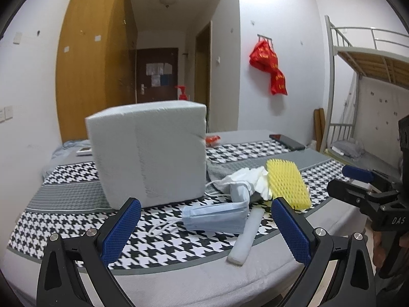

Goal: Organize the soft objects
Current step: 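Grasp the blue face mask with the left tool while the right tool grasps the yellow foam net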

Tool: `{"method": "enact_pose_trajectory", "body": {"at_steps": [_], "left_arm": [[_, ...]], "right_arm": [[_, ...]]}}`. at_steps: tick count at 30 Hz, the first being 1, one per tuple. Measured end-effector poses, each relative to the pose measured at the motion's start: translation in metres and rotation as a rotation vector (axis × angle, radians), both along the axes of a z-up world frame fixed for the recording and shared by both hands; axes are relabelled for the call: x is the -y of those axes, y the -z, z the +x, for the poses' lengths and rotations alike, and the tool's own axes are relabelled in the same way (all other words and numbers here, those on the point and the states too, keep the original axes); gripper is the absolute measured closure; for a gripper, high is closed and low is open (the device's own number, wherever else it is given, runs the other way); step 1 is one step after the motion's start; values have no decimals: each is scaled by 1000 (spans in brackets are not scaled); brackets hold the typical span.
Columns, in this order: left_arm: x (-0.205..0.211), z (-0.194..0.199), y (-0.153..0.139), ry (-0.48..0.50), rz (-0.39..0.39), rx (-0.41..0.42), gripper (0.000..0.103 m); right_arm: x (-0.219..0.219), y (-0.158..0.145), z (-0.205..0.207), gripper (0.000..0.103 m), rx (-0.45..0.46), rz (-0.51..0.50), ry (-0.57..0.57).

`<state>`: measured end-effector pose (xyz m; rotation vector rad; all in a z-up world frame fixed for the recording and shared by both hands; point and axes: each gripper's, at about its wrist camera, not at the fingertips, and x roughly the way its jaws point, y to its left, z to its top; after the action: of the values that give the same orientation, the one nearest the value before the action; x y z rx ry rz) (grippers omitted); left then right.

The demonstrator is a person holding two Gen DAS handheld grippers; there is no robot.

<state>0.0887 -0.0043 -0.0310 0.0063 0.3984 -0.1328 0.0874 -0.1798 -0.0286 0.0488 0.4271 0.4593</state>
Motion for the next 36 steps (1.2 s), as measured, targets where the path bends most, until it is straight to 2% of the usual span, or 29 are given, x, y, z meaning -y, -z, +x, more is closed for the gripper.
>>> {"method": "enact_pose_trajectory", "body": {"at_steps": [10,18,23,29,33,35,36], "left_arm": [[16,36,21,31,-3,-125,1],[19,60,32,-44,16,-204,1],[25,69,39,-54,23,-243,3],[24,84,46,-88,34,-287,15],[19,87,47,-81,8,-289,33],[19,88,48,-60,9,-285,38],[19,89,49,-49,8,-286,45]], "right_arm": [[7,13,18,0,-54,3,25],[9,23,34,0,-90,10,27],[10,29,42,0,-107,16,27],[8,34,50,0,-122,23,19],[8,38,55,0,-140,26,20],[7,41,59,0,-153,29,21],[7,41,60,0,-156,29,23]]}}
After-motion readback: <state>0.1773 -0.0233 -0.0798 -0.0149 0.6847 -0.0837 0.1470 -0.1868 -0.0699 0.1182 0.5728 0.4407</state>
